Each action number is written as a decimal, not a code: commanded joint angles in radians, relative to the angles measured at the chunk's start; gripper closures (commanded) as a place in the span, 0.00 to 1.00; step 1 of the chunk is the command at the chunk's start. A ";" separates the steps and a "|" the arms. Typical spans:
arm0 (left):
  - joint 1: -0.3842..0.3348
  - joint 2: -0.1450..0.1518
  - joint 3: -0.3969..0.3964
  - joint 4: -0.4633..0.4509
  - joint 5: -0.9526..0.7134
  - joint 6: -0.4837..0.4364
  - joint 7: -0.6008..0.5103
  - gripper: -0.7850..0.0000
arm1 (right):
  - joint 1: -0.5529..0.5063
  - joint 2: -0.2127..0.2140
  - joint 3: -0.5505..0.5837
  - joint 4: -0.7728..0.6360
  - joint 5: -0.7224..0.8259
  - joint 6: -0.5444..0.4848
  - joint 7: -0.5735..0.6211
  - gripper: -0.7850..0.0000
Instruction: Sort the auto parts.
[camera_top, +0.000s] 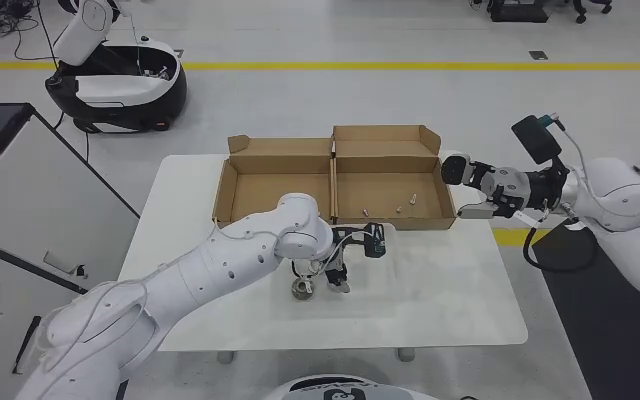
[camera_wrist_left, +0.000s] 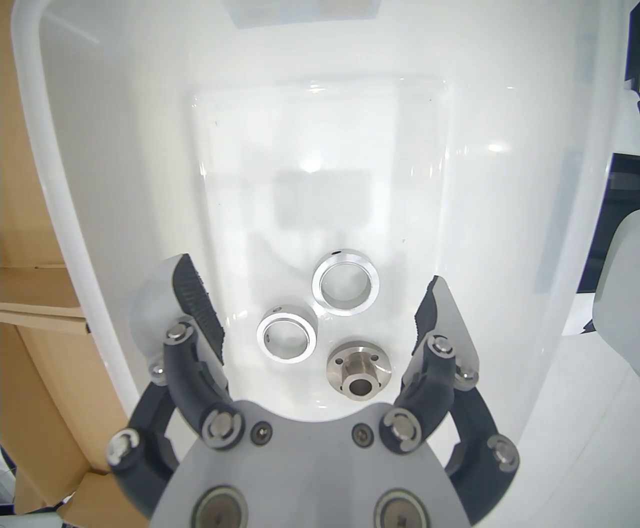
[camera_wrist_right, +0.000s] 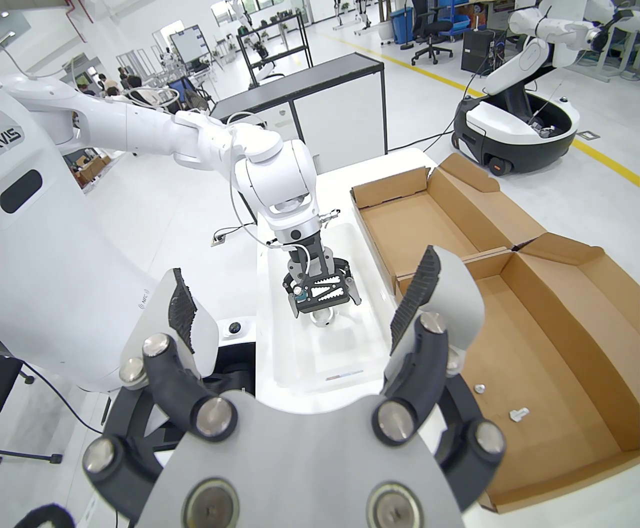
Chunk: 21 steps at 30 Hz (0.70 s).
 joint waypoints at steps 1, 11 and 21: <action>0.000 0.000 0.000 0.000 0.000 0.000 0.000 0.00 | 0.000 0.000 0.000 0.000 0.000 0.000 0.000 0.00; -0.002 -0.004 0.009 0.000 0.031 -0.009 -0.015 0.00 | 0.000 0.000 0.000 0.000 0.000 0.000 0.000 0.00; -0.047 -0.034 0.038 0.029 -0.058 -0.026 -0.109 0.00 | 0.000 0.000 0.000 0.000 0.000 0.000 0.000 0.00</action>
